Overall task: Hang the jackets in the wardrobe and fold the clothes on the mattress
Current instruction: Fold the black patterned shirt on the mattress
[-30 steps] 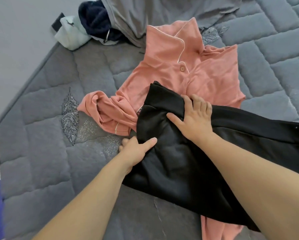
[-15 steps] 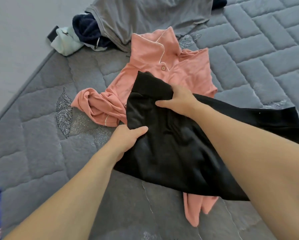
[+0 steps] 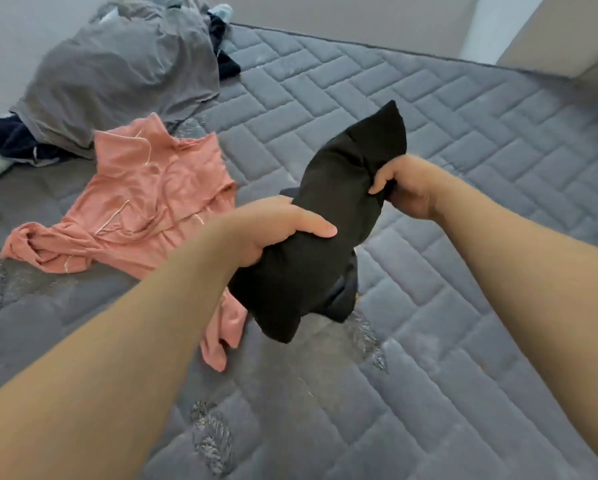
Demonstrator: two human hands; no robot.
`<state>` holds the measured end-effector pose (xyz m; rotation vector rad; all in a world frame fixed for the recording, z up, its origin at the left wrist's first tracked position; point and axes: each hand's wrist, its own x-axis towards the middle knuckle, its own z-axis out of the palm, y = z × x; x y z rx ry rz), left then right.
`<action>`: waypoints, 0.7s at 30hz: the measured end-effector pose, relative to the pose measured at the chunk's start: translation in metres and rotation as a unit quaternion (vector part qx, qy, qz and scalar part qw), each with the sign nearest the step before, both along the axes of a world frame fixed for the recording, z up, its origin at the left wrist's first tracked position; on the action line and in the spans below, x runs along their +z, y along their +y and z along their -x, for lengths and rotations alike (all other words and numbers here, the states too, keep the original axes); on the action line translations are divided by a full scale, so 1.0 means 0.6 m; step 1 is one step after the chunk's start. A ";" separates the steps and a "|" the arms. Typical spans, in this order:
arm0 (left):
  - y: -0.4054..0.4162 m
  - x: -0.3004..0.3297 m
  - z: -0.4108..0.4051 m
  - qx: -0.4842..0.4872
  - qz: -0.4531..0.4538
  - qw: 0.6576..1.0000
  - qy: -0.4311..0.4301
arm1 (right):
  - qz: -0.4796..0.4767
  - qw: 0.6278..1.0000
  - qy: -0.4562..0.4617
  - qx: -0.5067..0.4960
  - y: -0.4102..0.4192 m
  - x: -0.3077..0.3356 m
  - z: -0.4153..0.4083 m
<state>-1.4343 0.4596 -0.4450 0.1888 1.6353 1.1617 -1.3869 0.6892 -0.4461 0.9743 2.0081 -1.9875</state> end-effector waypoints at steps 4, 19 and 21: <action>0.221 0.021 -0.174 -0.066 -0.011 0.998 0.008 | 0.028 0.987 0.017 -0.160 0.177 0.029 -0.227; 0.578 -0.269 -0.807 -0.475 0.109 0.848 0.209 | 0.149 0.820 -0.276 -0.478 0.362 -0.304 -0.992; 0.557 -0.299 -0.772 -0.384 0.139 0.868 0.282 | 0.064 0.832 -0.322 -0.448 0.335 -0.333 -0.989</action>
